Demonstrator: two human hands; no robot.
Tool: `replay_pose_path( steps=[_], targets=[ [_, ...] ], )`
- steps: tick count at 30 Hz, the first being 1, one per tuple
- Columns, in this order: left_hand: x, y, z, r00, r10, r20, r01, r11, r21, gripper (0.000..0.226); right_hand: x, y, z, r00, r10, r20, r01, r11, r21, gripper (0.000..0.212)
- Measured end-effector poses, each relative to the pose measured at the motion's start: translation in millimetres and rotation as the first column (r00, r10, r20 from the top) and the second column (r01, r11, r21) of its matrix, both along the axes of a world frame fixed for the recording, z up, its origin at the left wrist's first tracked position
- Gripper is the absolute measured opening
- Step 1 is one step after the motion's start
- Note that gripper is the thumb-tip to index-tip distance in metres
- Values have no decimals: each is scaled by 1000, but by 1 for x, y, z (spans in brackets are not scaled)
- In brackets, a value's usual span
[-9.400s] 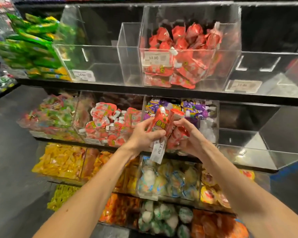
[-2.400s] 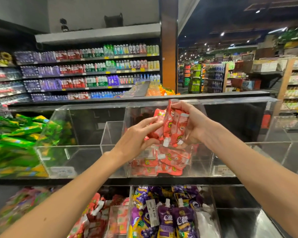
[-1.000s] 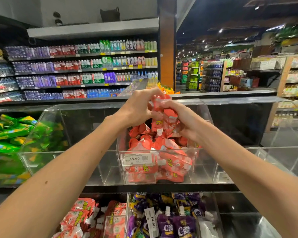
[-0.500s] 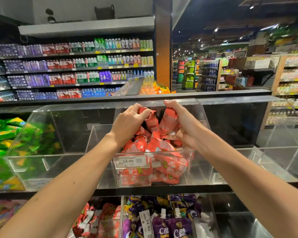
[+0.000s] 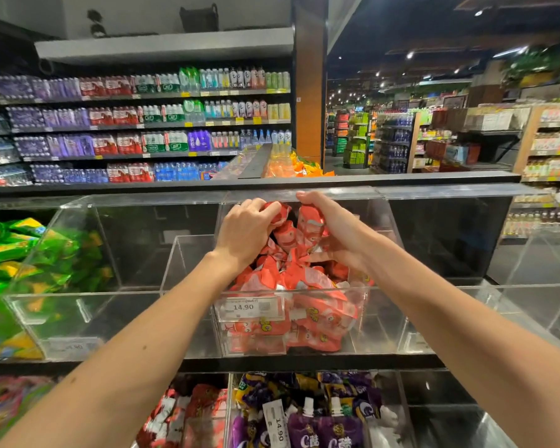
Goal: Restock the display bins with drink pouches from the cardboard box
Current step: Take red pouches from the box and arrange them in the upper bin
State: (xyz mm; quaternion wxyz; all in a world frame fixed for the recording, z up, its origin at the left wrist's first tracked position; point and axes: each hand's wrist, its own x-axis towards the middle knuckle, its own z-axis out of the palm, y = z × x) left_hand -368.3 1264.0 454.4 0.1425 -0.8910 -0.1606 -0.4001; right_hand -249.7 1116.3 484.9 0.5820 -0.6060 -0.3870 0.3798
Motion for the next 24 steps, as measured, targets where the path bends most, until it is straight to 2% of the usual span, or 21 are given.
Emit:
replay_pose_path(
  steps=[3,7,9,12,14,17,19,21,24],
  targets=[
    [-7,0,-1,998,8,65,-9,1000,15,15,7,8,2,997,68,32,-66,995,-81,35],
    [-19,1,2,989,-37,143,43,998,-43,15,13,25,8,981,177,82,-155,964,-217,40],
    [-23,4,6,987,-39,158,50,996,-71,17,11,33,8,971,197,137,-151,945,-291,36],
    [-28,10,6,984,-48,172,71,989,-132,19,14,37,0,947,228,225,-125,910,-395,53],
    [-28,11,2,981,-54,184,85,983,-161,17,12,33,0,910,274,313,-122,895,-430,51],
    [-21,8,-1,988,-130,83,142,977,-156,25,18,23,2,883,294,366,-104,883,-457,30],
    [-12,5,0,989,-142,-36,133,976,-174,28,19,22,2,866,299,400,-91,882,-462,36],
    [-3,5,0,992,-20,-128,-2,987,-164,26,18,24,0,862,286,419,-67,883,-465,47],
    [6,7,0,936,214,-280,-234,971,-39,32,17,22,-3,867,256,427,-45,895,-444,54]
  ],
)
